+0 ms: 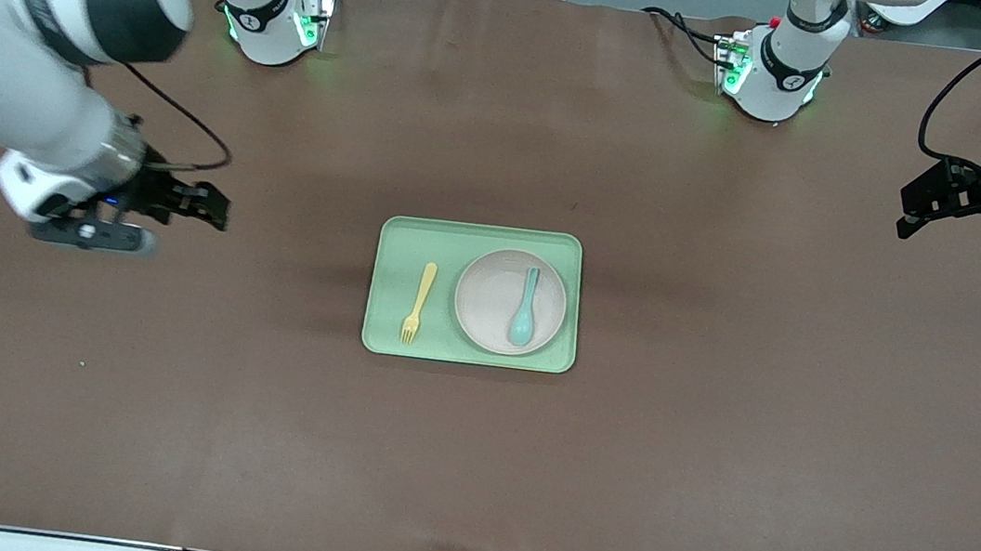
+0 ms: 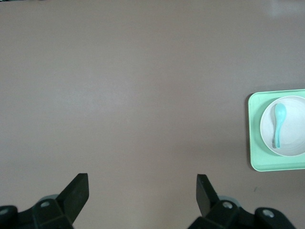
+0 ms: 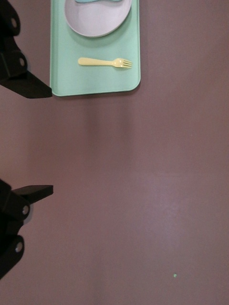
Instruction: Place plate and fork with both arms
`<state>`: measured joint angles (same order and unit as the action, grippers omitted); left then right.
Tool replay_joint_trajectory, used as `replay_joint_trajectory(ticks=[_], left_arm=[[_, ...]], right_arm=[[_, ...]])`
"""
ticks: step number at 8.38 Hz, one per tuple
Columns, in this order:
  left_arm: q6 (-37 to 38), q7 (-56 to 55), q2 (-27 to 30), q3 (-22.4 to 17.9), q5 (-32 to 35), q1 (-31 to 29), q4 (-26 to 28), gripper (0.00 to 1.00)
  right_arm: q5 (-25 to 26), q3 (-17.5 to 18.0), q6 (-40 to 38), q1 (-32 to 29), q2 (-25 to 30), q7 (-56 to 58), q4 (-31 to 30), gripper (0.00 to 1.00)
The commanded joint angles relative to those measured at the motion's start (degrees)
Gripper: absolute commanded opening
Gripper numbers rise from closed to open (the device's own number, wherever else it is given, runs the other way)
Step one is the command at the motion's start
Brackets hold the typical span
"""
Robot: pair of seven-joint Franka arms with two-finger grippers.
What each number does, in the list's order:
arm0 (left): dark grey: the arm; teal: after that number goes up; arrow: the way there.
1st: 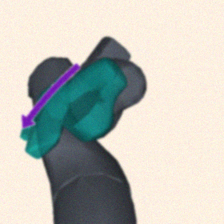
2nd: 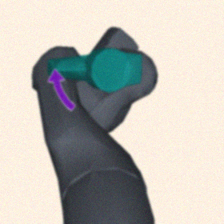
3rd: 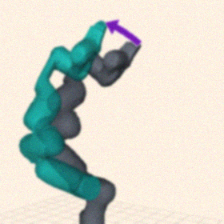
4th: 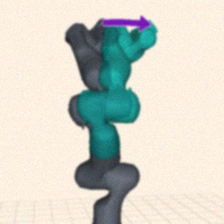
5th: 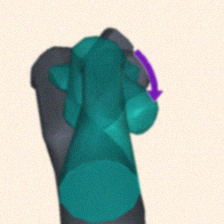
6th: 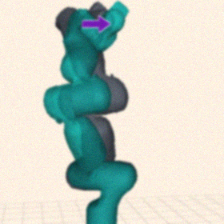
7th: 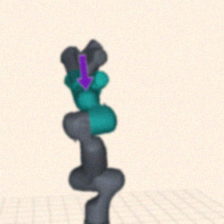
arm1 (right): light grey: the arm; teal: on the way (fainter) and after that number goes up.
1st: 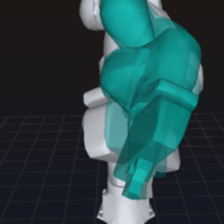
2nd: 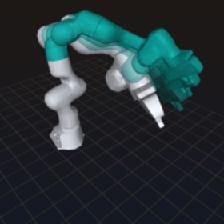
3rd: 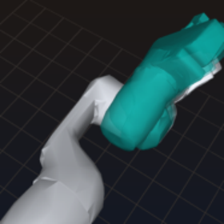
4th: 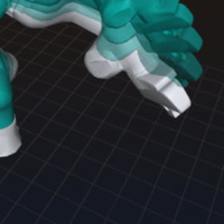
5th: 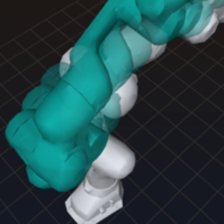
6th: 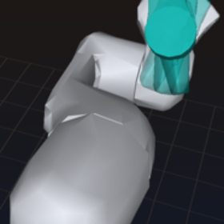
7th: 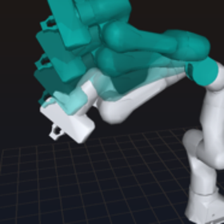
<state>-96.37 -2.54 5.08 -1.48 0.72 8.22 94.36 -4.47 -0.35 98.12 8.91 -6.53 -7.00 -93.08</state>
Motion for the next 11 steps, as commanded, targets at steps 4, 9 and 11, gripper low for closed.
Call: replay_joint_trajectory(ticks=[4, 9, 11], left_arm=[[1.36, -0.53, 0.02, 0.17, -0.55, -0.05, -1.1, 0.99], [1.36, -0.45, 0.02, 0.17, -0.55, -0.13, -1.02, 0.99], [1.36, -0.53, 0.02, 0.17, -0.55, -0.13, -1.1, 0.99]], right_arm=[[2.53, 0.79, -8.91, -7.59, 9.51, 9.29, -0.17, 0.99], [2.97, 0.44, -9.0, -10.48, 9.26, 10.87, 3.43, 0.99], [4.46, 0.52, -9.09, -10.84, 9.26, 11.4, 3.78, 0.99]])
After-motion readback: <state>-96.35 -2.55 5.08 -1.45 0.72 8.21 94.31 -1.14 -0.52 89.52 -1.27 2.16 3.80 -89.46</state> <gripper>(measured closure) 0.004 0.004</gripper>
